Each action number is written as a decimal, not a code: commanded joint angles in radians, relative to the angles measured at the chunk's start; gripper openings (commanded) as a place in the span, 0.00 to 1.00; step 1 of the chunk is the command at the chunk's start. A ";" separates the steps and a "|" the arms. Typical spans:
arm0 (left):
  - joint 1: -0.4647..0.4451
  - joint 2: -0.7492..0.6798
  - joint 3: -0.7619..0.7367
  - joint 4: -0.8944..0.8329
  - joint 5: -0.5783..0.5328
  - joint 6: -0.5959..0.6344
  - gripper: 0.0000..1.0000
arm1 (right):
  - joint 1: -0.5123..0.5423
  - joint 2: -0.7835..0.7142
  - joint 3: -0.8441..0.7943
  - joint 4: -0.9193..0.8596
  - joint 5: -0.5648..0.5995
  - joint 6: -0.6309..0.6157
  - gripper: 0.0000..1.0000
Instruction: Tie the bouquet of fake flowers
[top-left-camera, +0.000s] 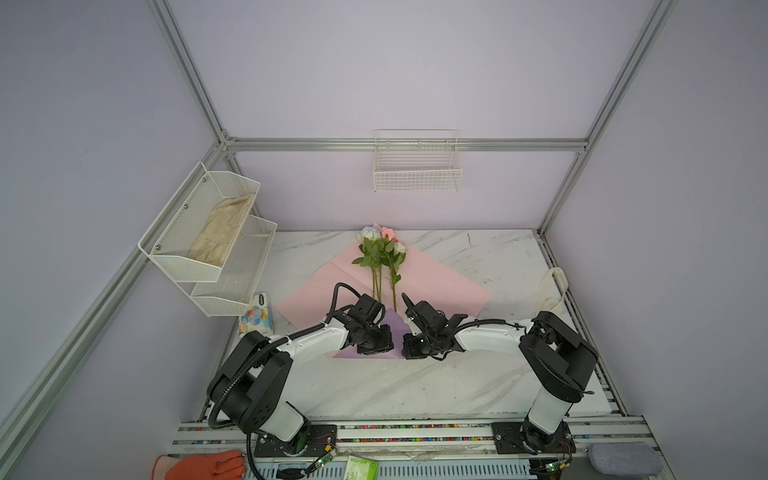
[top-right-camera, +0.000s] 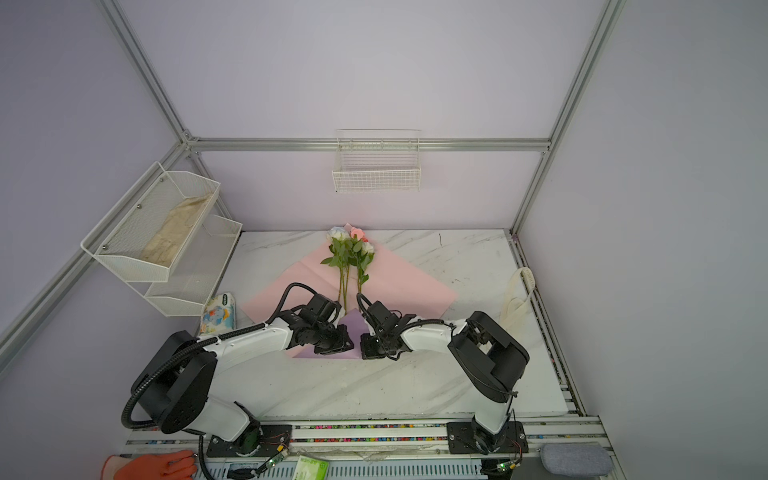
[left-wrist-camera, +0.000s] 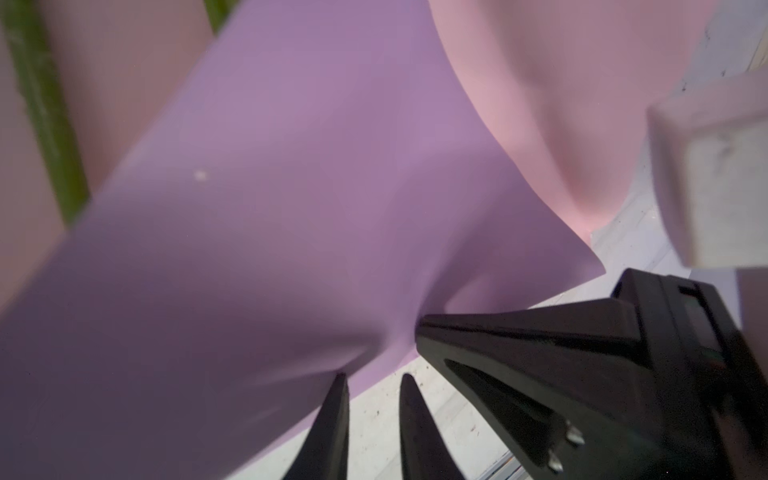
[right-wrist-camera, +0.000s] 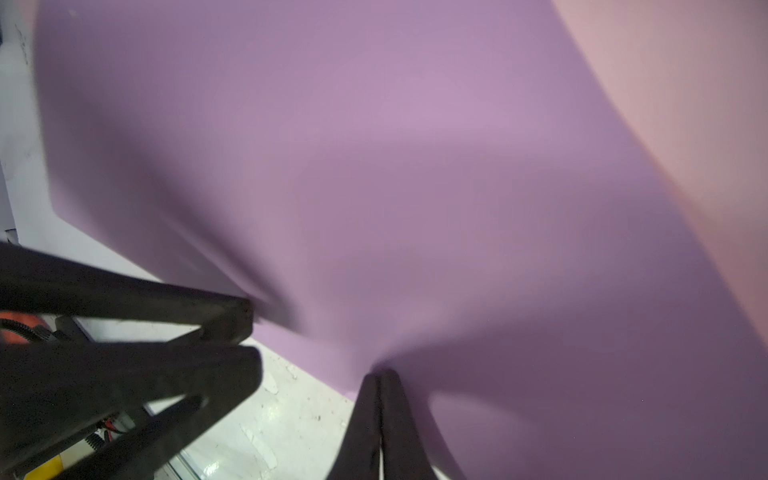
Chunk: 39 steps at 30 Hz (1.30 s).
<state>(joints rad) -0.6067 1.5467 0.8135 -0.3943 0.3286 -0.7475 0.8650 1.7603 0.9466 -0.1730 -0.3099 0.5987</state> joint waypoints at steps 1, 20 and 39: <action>-0.001 0.001 0.007 0.049 0.009 0.011 0.21 | 0.001 0.003 0.019 -0.096 0.031 0.013 0.09; -0.001 0.039 -0.045 -0.001 -0.057 0.005 0.16 | 0.040 -0.004 0.145 -0.310 0.159 0.014 0.09; -0.001 0.009 -0.057 -0.020 -0.086 -0.003 0.16 | 0.056 0.028 0.101 -0.340 0.196 0.054 0.05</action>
<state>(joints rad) -0.6090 1.5726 0.7868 -0.3744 0.2966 -0.7479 0.9157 1.7859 1.0702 -0.4416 -0.1616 0.6361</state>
